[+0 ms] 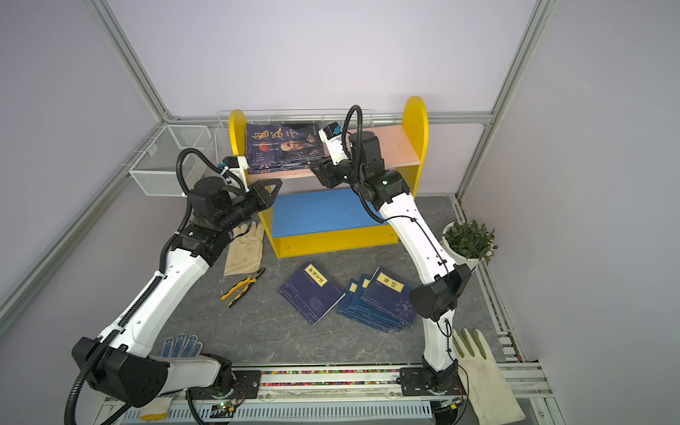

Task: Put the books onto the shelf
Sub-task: 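Bring the left gripper to the stack and square it between both grippers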

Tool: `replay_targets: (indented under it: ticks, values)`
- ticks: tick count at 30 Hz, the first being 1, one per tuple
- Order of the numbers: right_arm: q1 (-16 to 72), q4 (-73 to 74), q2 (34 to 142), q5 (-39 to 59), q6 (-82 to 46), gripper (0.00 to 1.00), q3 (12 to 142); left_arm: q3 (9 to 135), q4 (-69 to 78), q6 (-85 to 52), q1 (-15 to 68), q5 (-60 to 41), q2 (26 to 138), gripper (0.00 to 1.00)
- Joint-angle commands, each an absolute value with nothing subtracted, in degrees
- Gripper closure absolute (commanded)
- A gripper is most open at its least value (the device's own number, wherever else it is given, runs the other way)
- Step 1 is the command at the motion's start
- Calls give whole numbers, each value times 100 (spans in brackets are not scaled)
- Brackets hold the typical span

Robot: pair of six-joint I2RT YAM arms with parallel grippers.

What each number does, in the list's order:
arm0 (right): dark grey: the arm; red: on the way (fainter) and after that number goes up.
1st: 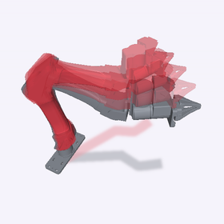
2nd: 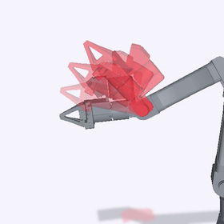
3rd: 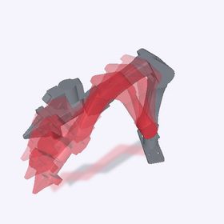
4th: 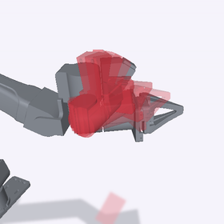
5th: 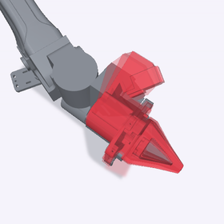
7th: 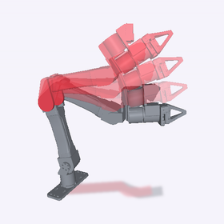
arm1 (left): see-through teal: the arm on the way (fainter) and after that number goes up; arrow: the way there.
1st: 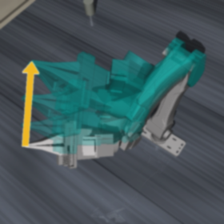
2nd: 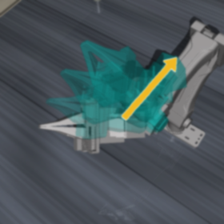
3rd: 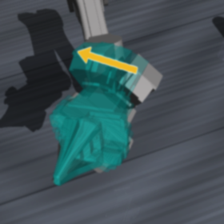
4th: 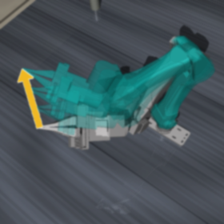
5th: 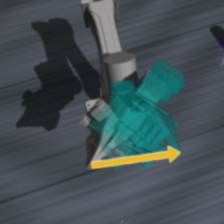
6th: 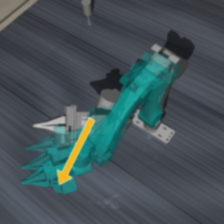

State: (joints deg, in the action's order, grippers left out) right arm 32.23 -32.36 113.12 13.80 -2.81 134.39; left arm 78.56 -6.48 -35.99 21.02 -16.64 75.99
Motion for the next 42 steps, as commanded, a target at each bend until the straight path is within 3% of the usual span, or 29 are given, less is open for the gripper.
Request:
replay_targets:
  ticks: [1,42]
  values:
    - [3312,-3620,11265,1783,-325,48,13154,8174,-323,-3612,2120,-1583,7598,100]
    - [3275,-3439,11162,1849,-316,47,12911,9026,-877,-3138,2071,-1015,8287,100]
